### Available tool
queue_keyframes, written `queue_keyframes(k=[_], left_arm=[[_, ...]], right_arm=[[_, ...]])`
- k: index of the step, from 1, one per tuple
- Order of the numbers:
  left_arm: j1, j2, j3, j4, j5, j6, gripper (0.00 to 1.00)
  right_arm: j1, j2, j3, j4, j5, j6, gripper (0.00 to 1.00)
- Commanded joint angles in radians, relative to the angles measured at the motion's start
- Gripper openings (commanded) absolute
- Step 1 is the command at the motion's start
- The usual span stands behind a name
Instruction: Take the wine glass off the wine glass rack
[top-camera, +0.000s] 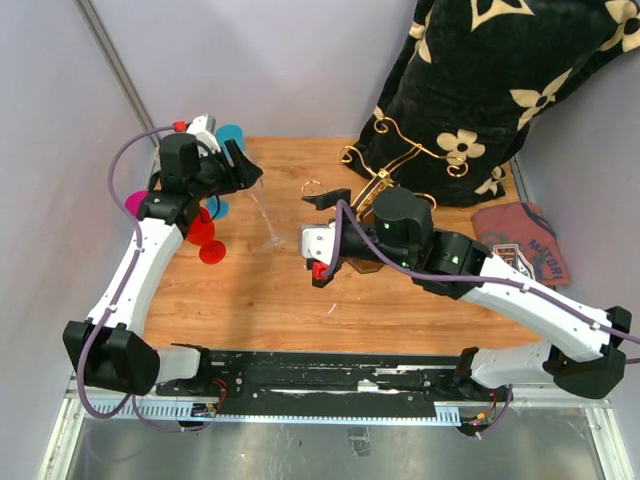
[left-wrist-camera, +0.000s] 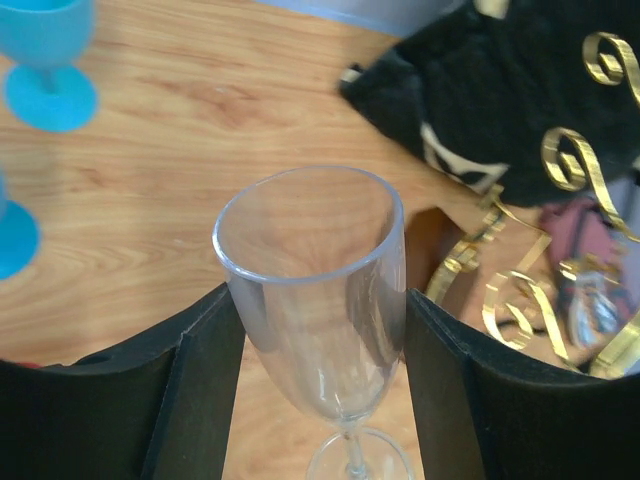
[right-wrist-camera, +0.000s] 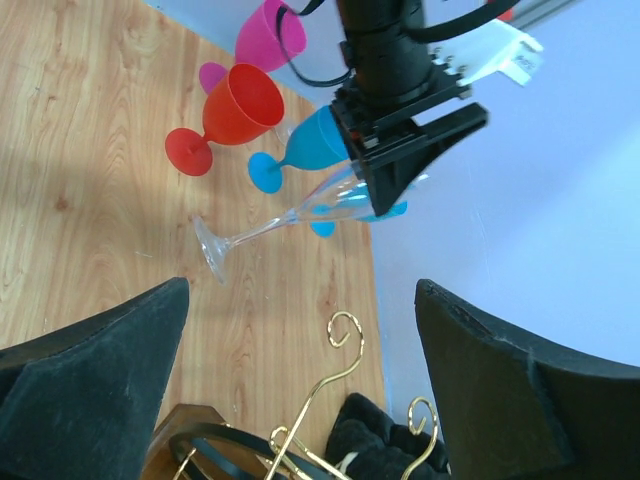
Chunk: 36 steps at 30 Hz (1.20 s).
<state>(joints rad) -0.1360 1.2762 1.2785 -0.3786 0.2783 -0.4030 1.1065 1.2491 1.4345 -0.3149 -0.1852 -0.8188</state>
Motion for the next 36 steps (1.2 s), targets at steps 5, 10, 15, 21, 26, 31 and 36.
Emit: queue_keyframes(k=[5,10,15,21,26,31,36], left_arm=[[-0.093,0.029,-0.189,0.392,-0.393,0.144,0.59],[-0.126,0.1,-0.238,0.57,-0.578,0.202,0.59],[-0.149,0.143,-0.316,0.804,-0.728,0.274,0.59],[-0.158,0.196,-0.414,1.067,-0.826,0.345,0.56],[-0.159,0.248,-0.459,1.236,-0.86,0.411,0.54],[-0.158,0.297,-0.495,1.384,-0.864,0.452,0.53],[-0.159,0.378,-0.502,1.468,-0.869,0.487,0.56]], right_arm=[[0.015,-0.112,-0.126,0.123,0.065,0.092,0.95],[0.015,-0.162,-0.181,0.143,0.084,0.113,0.95],[0.011,-0.19,-0.207,0.143,0.106,0.116,0.95],[0.0,-0.214,-0.232,0.143,0.12,0.124,0.96],[-0.015,-0.243,-0.267,0.141,0.118,0.153,0.95],[-0.029,-0.28,-0.31,0.141,0.128,0.174,0.95],[-0.033,-0.301,-0.309,0.113,0.137,0.179,0.95]])
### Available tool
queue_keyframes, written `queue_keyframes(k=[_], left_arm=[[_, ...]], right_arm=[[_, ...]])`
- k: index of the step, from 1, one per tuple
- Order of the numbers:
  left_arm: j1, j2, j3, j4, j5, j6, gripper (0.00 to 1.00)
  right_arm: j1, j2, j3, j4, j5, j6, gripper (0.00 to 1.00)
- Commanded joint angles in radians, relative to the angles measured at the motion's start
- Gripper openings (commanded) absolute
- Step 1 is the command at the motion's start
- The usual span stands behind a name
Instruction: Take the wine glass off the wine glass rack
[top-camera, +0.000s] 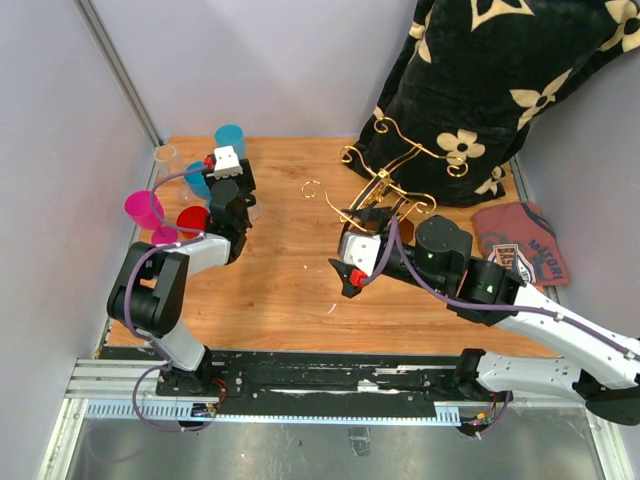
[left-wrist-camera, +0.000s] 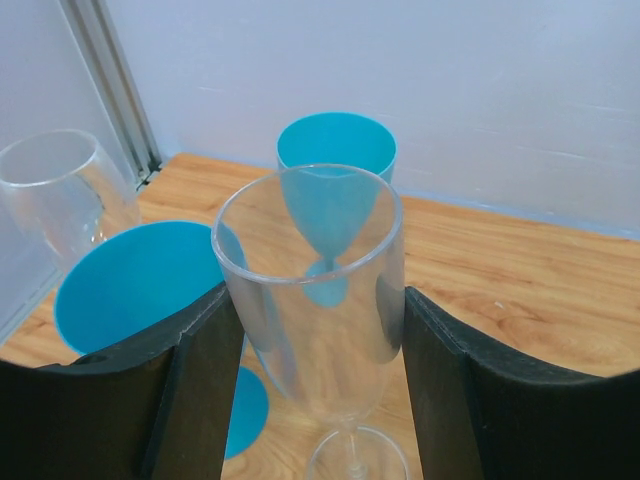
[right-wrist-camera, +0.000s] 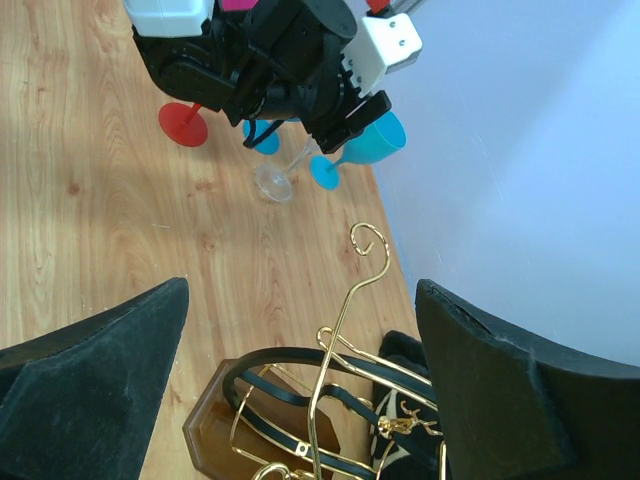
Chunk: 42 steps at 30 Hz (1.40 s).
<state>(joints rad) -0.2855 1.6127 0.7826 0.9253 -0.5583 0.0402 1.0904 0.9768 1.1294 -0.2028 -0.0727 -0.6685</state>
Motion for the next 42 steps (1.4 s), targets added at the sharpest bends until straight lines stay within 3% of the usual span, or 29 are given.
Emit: queue_keyframes(k=[1,9,16,18,31,42], left_arm=[[-0.008,0.052,-0.009,0.175,-0.033,0.039,0.56],[-0.009,0.085,-0.025,0.191,-0.015,0.004,0.57],[-0.014,0.104,-0.006,0.163,-0.018,0.026,0.94],[-0.018,0.111,0.0,0.154,-0.022,0.043,0.98],[-0.043,0.076,0.035,0.075,-0.091,0.103,1.0],[-0.043,-0.05,0.115,-0.4,-0.148,-0.094,1.0]], right_arm=[[-0.018,-0.032,-0.003,-0.005,0.025,0.028,0.95],[-0.03,-0.04,0.01,-0.047,0.033,0.024,0.95],[-0.035,-0.052,0.004,-0.07,0.036,0.026,0.95],[-0.035,-0.057,0.001,-0.073,0.037,0.029,0.95],[-0.037,-0.082,-0.019,-0.078,0.048,0.036,0.96],[-0.036,-0.13,-0.043,-0.085,0.051,0.057,0.96]])
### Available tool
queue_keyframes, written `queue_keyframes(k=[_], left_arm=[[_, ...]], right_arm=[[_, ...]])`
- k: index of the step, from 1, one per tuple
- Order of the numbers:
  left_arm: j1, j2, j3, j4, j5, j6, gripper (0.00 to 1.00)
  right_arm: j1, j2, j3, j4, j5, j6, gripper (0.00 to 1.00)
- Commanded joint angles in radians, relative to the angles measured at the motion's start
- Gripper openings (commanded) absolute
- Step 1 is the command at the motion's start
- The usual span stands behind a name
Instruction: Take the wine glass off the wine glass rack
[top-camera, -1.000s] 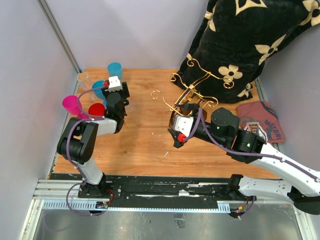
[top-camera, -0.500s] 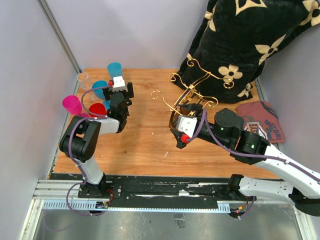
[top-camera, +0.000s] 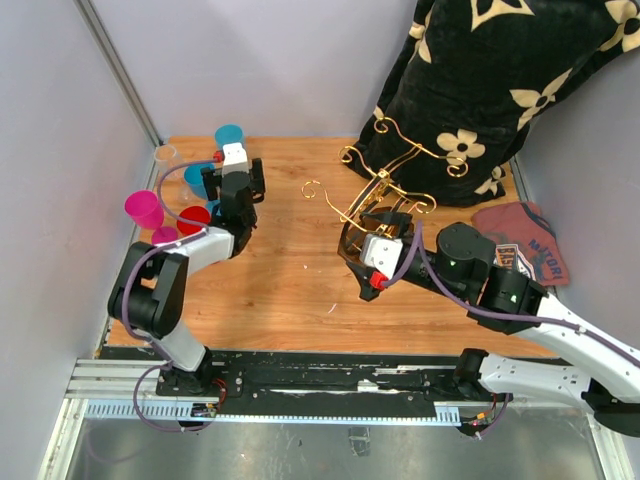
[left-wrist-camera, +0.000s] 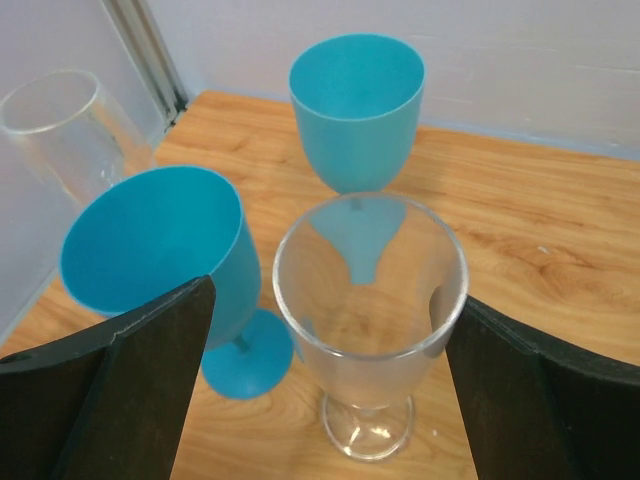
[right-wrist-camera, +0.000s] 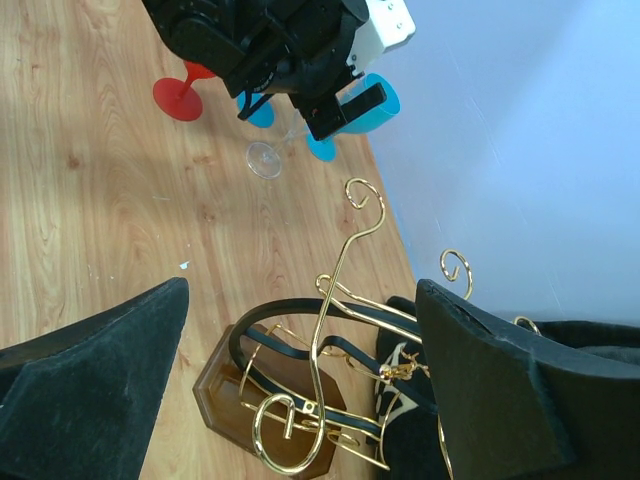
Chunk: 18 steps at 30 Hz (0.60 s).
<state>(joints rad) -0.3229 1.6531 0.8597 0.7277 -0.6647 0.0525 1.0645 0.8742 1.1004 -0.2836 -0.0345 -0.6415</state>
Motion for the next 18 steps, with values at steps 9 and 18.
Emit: queue_keyframes(k=[9,18], left_arm=[[-0.009,-0.246,0.137,-0.615,0.063,-0.302,1.0],[-0.054,-0.401,0.229,-0.859,0.189,-0.339,1.0]], right_arm=[[-0.011,-0.053,-0.023,-0.008,0.072,0.133,0.95],[-0.274,0.103,0.178,-0.264,0.203,0.527,0.96]])
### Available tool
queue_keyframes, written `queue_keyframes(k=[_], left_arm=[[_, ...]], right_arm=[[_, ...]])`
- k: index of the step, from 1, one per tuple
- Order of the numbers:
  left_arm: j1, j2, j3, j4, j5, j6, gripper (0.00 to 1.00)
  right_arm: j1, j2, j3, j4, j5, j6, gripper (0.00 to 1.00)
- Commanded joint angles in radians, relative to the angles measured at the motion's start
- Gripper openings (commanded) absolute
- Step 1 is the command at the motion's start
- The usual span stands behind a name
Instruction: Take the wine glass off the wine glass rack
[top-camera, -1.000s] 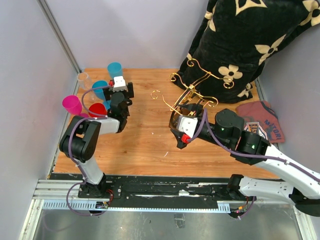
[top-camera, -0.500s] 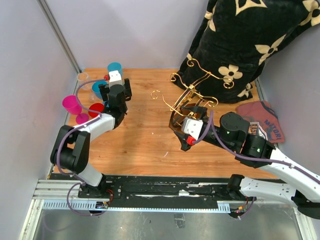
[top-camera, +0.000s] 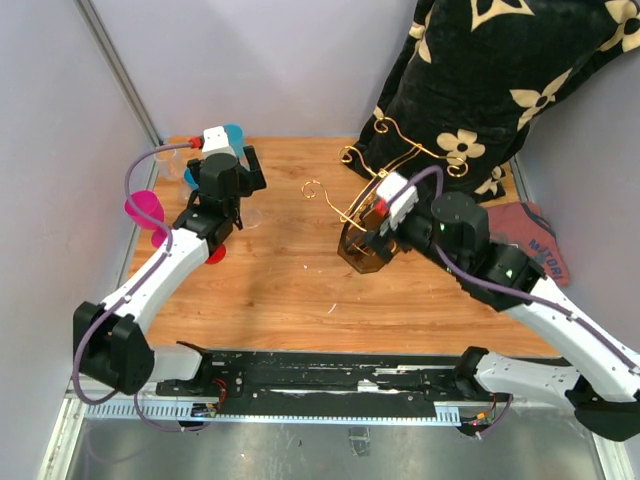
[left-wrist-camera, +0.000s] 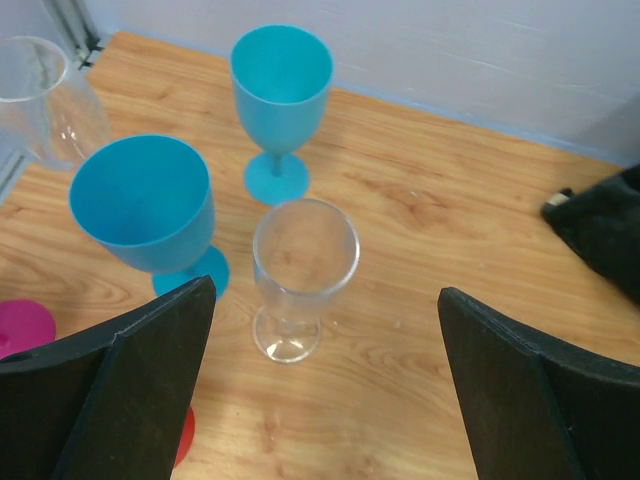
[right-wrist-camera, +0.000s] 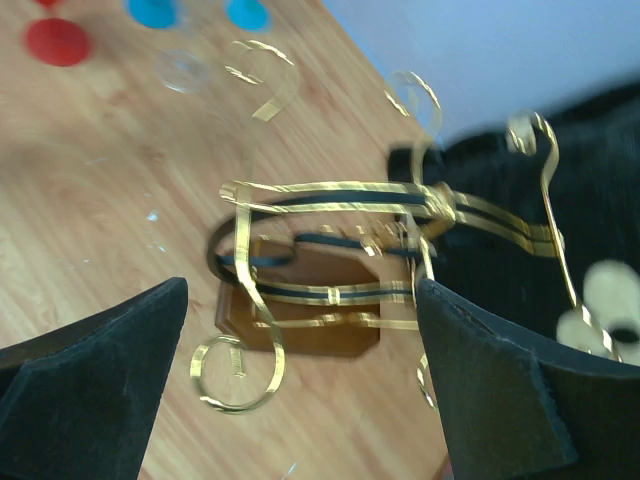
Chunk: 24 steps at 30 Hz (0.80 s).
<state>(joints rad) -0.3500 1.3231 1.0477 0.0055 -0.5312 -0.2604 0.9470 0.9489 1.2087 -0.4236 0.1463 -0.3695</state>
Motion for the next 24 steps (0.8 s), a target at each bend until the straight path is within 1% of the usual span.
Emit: queue_keyframes(k=[1,2,4,9,11,13,15,17,19,21,24], left_arm=[[-0.028,-0.093,0.046,-0.152,0.066,-0.026,1.0],[-0.032,-0.112,0.055,-0.178,0.07,-0.033,1.0],[-0.034,-0.159,0.073,-0.221,0.084,-0.047,1.0],[-0.034,-0.236,0.11,-0.316,0.173,-0.055,1.0],[-0.034,-0.25,0.135,-0.377,0.197,-0.064,1.0],[-0.034,-0.264,0.148,-0.415,0.223,-0.069,1.0],[-0.034,-0.279,0.152,-0.444,0.25,-0.068,1.0],[-0.034,-0.292,0.152,-0.471,0.27,-0.069,1.0],[-0.034,-0.307,0.146,-0.485,0.305,-0.059,1.0],[-0.032,-0.324,0.13,-0.492,0.338,-0.057,1.0],[-0.034,-0.335,0.119,-0.517,0.324,-0.058,1.0]], right_arm=[[-0.209,0.025,0.069,-0.124,-0.01,0.298,0.96],[-0.265,0.019,0.068,-0.123,-0.038,0.352,0.96],[-0.359,0.011,0.062,-0.122,-0.076,0.409,0.96],[-0.558,0.005,0.044,-0.161,-0.087,0.524,0.99],[-0.647,-0.01,0.009,-0.162,-0.102,0.568,0.99],[-0.768,-0.016,-0.018,-0.17,-0.152,0.605,1.0],[-0.85,-0.009,-0.043,-0.186,-0.206,0.635,0.99],[-0.903,0.009,-0.06,-0.219,-0.213,0.659,0.98],[-0.927,0.019,-0.082,-0.247,-0.202,0.659,0.98],[-0.933,0.01,-0.126,-0.236,-0.179,0.657,0.98],[-0.933,-0.024,-0.196,-0.187,-0.162,0.656,0.98]])
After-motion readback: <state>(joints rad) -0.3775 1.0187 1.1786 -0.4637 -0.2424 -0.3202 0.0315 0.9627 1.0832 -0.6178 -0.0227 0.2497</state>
